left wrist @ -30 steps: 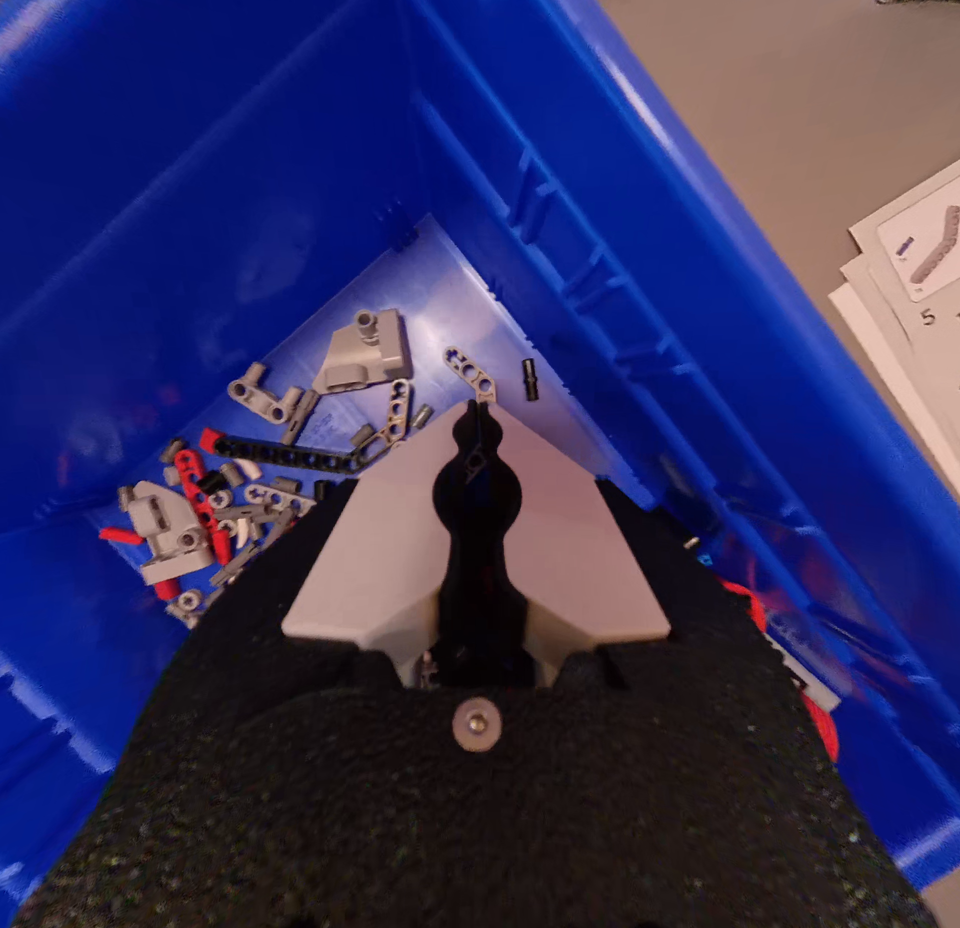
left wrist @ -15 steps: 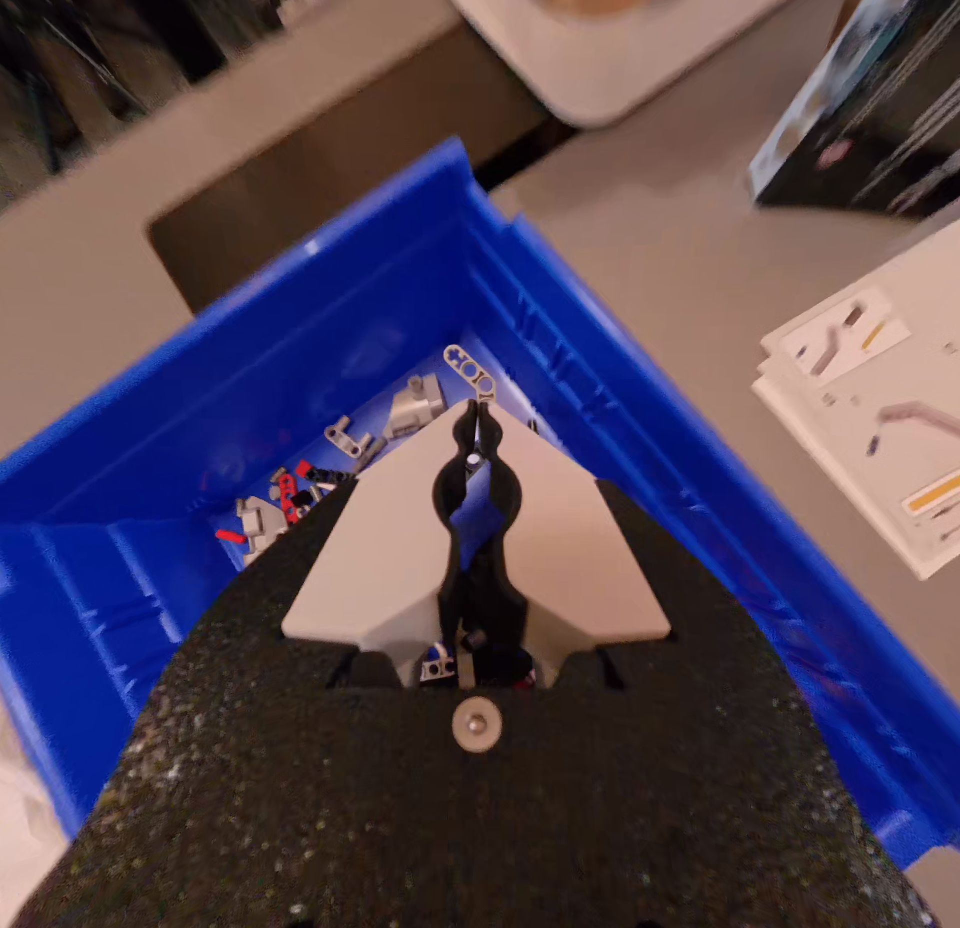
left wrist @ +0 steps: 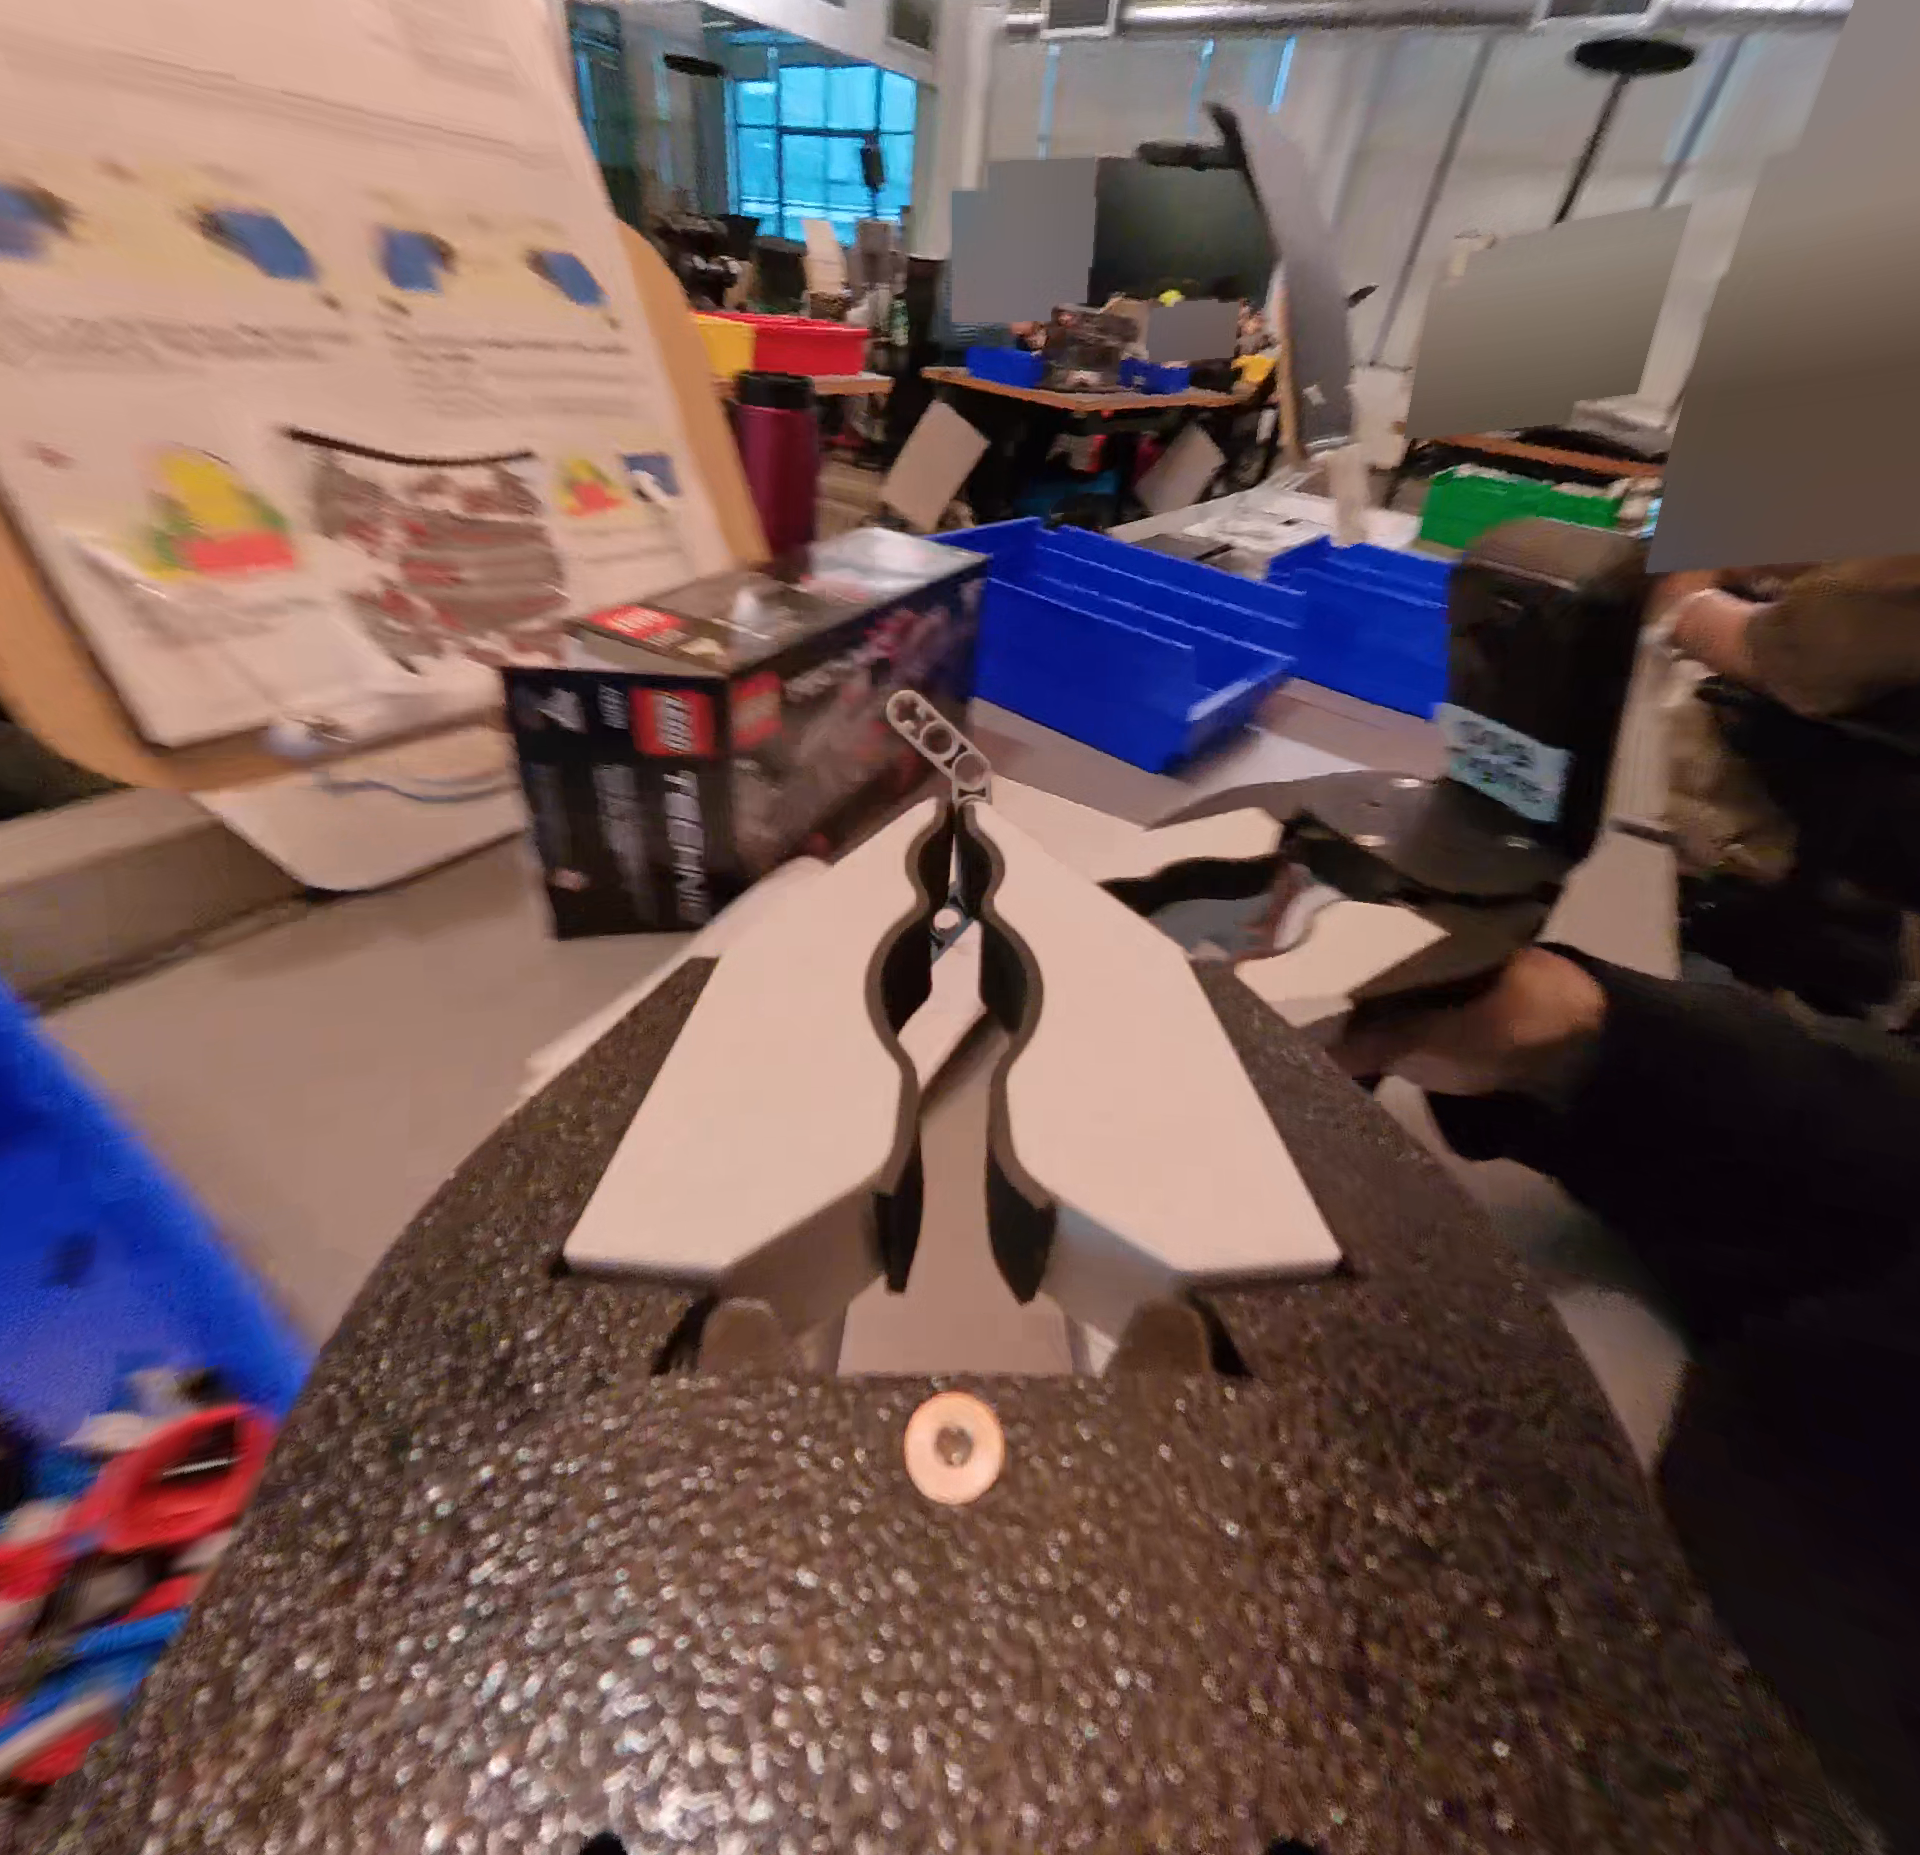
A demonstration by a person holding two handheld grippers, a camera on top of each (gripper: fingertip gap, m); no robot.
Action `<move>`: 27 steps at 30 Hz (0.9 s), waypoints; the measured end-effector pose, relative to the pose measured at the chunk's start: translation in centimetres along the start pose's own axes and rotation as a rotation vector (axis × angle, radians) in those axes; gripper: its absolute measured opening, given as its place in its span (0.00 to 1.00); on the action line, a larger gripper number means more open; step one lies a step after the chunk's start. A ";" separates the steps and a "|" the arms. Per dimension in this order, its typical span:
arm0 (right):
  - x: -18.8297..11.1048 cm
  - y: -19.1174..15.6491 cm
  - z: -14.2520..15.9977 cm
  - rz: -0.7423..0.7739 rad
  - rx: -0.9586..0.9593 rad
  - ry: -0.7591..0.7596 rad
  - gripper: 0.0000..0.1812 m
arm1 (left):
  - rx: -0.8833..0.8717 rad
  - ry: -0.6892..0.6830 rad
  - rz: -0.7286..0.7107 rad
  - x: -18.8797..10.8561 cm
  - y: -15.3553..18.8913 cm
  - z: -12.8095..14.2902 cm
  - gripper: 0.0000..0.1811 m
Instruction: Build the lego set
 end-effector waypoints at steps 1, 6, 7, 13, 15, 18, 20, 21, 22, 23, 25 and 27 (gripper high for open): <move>0.3 -0.5 0.0 -0.029 0.009 0.010 0.28 | -0.039 0.017 0.020 0.6 0.7 0.9 0.00; 0.4 -1.4 0.0 0.031 -0.008 0.040 0.18 | -0.279 0.094 0.110 2.8 2.5 3.7 0.00; 0.1 -1.5 0.1 0.035 -0.013 0.045 0.15 | -0.305 0.106 0.122 3.1 2.8 4.0 0.00; -1.2 -0.9 0.8 0.050 -0.036 0.009 0.05 | -0.290 0.083 0.145 4.7 4.0 4.7 0.00; -1.7 -0.6 1.0 0.024 -0.047 -0.017 0.05 | -0.261 0.060 0.153 4.8 4.1 4.7 0.00; -2.4 -0.3 1.4 -0.048 -0.073 -0.071 0.04 | -0.198 0.017 0.176 4.7 4.3 4.9 0.00; -2.8 0.0 1.8 -0.097 -0.055 -0.107 0.05 | -0.131 0.009 0.172 4.2 4.2 4.7 0.00; -3.1 0.2 2.1 -0.135 -0.029 -0.119 0.05 | -0.088 0.003 0.165 3.9 4.0 4.5 0.02; -3.4 0.5 2.3 -0.166 0.003 -0.120 0.05 | -0.036 -0.009 0.165 3.5 3.8 4.3 0.02; -3.6 0.6 2.6 -0.218 0.039 -0.132 0.04 | 0.024 -0.029 0.162 3.2 3.6 4.1 0.03; -3.9 0.7 3.2 -0.347 0.122 -0.172 0.05 | 0.178 -0.097 0.142 2.7 3.1 3.7 0.08; -4.1 0.8 3.6 -0.452 0.205 -0.184 0.05 | 0.382 -0.173 0.140 2.6 3.1 3.6 0.11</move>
Point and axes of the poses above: each gripper's, where its closed fingertips meet, x out along the fingers, z out of its underside, y = z × x across the jaws, the point moved 10 cm from there along -x, back along the fingers, and after that the axes turned 10 degrees about -y, right-handed, at the moved point
